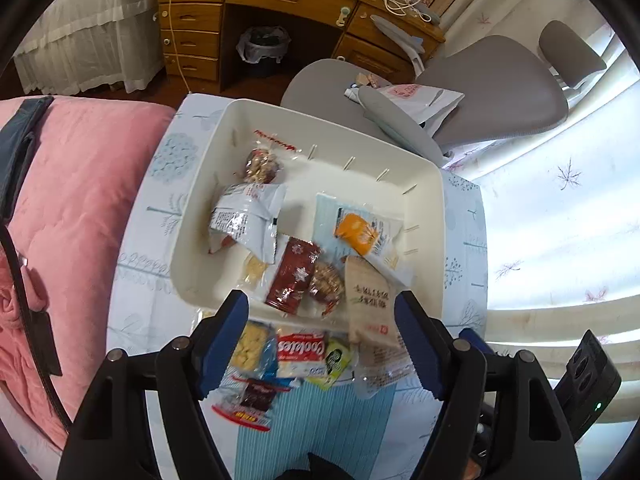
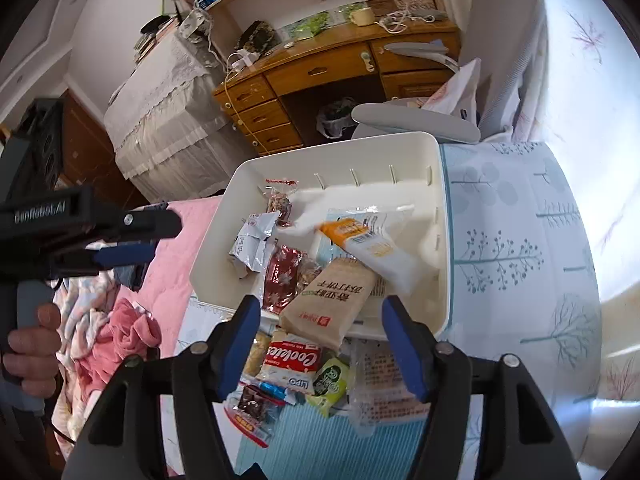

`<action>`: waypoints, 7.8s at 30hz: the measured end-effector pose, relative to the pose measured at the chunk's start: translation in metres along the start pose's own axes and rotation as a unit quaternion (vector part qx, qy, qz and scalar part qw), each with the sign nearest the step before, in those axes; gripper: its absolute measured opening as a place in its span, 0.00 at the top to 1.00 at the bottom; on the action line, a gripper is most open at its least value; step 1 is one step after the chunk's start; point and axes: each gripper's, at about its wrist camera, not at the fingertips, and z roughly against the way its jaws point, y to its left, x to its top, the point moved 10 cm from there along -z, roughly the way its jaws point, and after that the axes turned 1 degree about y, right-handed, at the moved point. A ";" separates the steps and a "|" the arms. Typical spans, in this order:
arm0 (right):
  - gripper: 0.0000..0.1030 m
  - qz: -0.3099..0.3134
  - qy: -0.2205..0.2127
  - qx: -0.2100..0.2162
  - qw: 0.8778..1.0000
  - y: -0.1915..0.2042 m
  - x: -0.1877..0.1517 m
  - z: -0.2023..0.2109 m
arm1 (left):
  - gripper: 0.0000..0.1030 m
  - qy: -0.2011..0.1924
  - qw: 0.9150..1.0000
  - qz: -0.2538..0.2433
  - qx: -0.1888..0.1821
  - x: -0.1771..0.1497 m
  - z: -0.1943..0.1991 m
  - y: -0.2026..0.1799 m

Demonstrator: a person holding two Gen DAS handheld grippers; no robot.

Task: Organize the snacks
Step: 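Carry both held snacks over the basket and open both tools, then withdraw both tools from the basket toward the remaining snacks, then grasp the clear printed bread bag with the right tool while the left grasps the red-label nut bag, then carry both held bags over the white basket and open both tools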

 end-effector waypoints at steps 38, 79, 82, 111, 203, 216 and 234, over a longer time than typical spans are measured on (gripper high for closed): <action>0.33 -0.001 -0.038 -0.152 0.988 0.056 -0.162 0.090 | 0.26 0.016 0.998 -0.068 0.004 -0.212 0.059 0.096; 0.06 0.094 0.165 -0.108 0.976 -0.071 -0.110 -0.090 | 0.20 0.099 0.986 0.023 0.132 -0.142 -0.164 0.080; 0.02 0.090 0.161 -0.098 0.978 -0.072 -0.107 -0.098 | 0.20 0.112 0.986 0.032 0.122 -0.139 -0.174 0.083; 0.21 0.096 0.114 -0.123 0.981 -0.074 -0.089 -0.108 | 0.91 0.070 0.986 0.004 0.149 -0.144 -0.173 0.036; 0.21 0.066 -0.030 -0.108 0.992 -0.030 -0.021 0.042 | 0.49 0.068 0.981 -0.169 0.071 -0.184 -0.148 0.038; 0.21 0.065 -0.039 -0.128 0.989 -0.009 -0.001 0.021 | 0.49 0.066 0.976 -0.203 0.028 -0.146 -0.083 0.049; 0.20 0.024 -0.064 -0.116 0.991 0.009 0.031 -0.025 | 0.48 -0.061 0.982 -0.177 -0.035 -0.005 -0.031 0.038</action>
